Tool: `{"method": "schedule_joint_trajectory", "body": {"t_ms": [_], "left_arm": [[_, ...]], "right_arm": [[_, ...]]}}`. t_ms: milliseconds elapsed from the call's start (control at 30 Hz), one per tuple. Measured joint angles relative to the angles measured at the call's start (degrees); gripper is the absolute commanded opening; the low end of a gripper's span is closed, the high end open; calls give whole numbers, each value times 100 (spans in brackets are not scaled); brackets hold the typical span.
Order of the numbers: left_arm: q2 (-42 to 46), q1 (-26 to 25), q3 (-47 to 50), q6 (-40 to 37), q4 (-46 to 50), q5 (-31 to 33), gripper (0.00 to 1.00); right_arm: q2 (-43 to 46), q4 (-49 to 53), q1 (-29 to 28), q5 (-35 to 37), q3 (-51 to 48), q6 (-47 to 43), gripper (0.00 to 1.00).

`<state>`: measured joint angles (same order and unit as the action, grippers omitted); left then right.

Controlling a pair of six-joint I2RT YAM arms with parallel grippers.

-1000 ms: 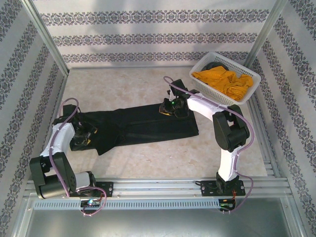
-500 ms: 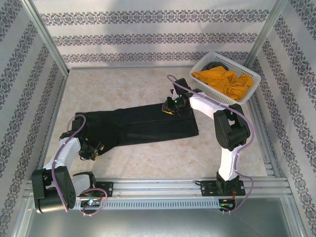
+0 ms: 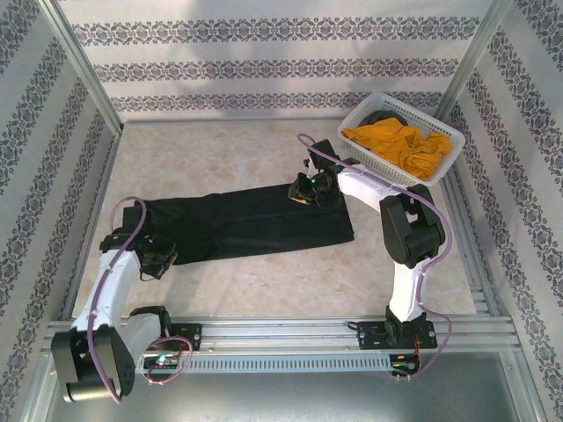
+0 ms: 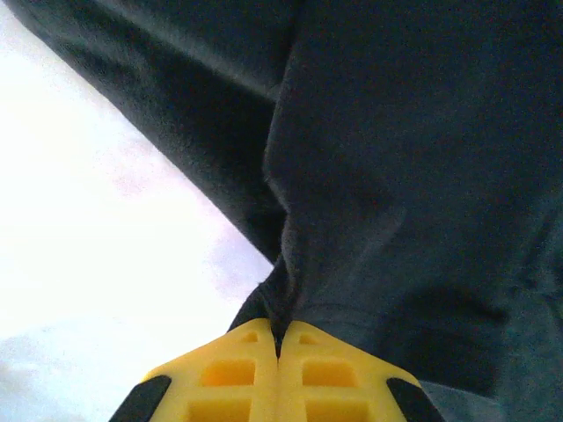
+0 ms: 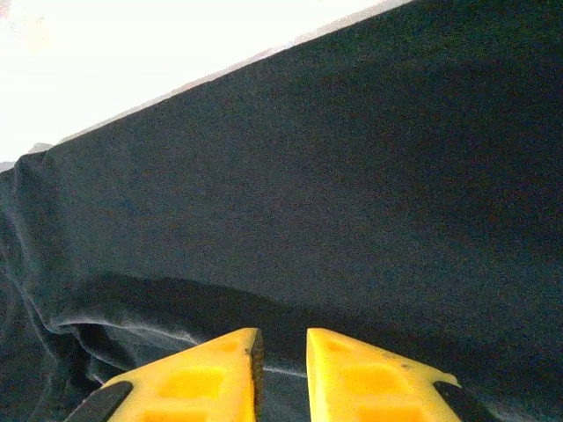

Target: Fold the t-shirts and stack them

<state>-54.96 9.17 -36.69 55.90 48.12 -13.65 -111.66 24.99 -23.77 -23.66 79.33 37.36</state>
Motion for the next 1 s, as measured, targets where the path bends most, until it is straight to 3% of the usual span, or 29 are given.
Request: {"method": "schedule_joint_trajectory", "body": {"t_ms": [433,733,833,900,1000], "left_arm": [[1134,-275,107,354,651,15,0],[813,-697,496,249,496,-111,0],[632,-699,579,177,396,-87,35],[520,-710,496,96,404,22,46],[328,-719,57,-129,457,317,50]], "right_arm": [[0,2,0,4,0,24,22],[0,2,-2,4,0,66,22],[0,2,-11,7,0,107,22],[0,2,-11,7,0,127,22],[0,0,-11,2,0,129,22]]}}
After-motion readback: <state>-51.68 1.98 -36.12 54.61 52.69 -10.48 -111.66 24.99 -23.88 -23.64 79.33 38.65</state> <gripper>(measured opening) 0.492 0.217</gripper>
